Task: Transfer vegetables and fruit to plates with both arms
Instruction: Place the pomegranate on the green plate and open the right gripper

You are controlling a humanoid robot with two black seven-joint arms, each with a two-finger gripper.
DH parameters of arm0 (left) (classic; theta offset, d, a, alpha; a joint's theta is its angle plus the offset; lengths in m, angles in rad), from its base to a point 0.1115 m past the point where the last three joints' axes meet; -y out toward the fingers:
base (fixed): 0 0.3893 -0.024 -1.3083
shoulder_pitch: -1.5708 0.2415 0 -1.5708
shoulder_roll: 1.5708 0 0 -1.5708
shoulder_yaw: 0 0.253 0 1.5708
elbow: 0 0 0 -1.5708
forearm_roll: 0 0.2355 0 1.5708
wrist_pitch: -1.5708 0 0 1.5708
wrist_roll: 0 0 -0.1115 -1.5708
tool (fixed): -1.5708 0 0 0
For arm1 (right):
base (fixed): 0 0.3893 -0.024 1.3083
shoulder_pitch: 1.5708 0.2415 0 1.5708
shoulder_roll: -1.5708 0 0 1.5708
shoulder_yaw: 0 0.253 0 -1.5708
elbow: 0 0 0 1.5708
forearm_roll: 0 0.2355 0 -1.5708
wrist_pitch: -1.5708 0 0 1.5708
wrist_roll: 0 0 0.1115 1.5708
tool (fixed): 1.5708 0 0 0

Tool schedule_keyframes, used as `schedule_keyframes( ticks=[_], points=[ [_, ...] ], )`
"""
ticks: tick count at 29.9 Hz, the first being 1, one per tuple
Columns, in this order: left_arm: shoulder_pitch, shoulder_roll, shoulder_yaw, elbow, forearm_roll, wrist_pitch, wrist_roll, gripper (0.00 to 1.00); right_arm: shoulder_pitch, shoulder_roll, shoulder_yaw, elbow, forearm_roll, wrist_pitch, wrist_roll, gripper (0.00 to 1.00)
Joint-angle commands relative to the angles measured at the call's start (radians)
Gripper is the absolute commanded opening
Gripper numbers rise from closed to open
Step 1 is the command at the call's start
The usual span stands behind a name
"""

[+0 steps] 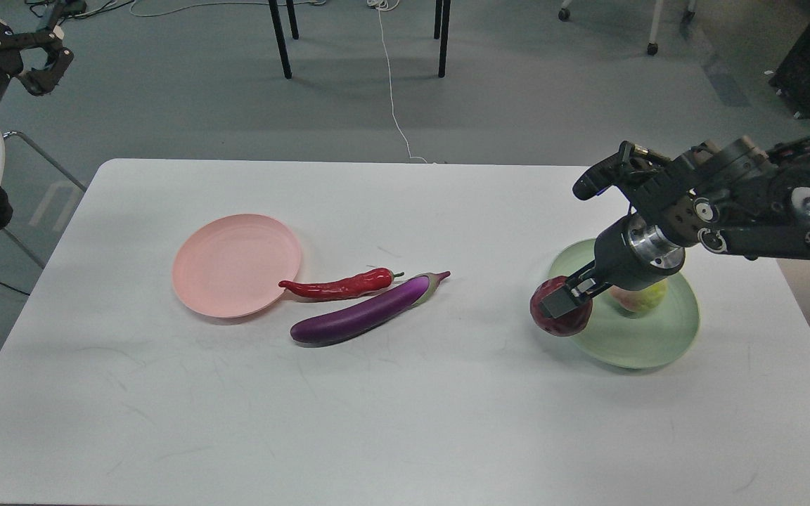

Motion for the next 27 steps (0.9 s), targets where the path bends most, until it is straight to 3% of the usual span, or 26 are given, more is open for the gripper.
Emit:
schedule_keyframes(
  ticks=[1,8,14,19,27],
  points=[
    [0.0,-0.003,0.0,0.0,0.0,0.0,-0.001,0.98,-0.018,-0.036,-0.009,-0.003,-0.045,-0.001,-0.001,0.45],
    [0.0,0.003,0.0,0.0,0.001,0.0,-0.001,0.98,-0.09,-0.039,-0.021,-0.095,-0.048,-0.001,-0.001,0.5],
    [0.0,0.003,0.002,0.0,0.001,0.0,0.0,0.98,-0.108,-0.037,0.002,-0.11,-0.036,-0.007,-0.003,0.78],
    [-0.002,0.0,0.002,0.0,0.001,0.0,0.0,0.98,-0.118,-0.051,0.062,-0.113,-0.028,-0.01,-0.006,0.89],
    [-0.008,0.0,0.015,-0.002,0.001,0.0,0.003,0.98,-0.144,-0.134,0.198,-0.157,-0.024,-0.029,-0.006,0.93]
  ],
)
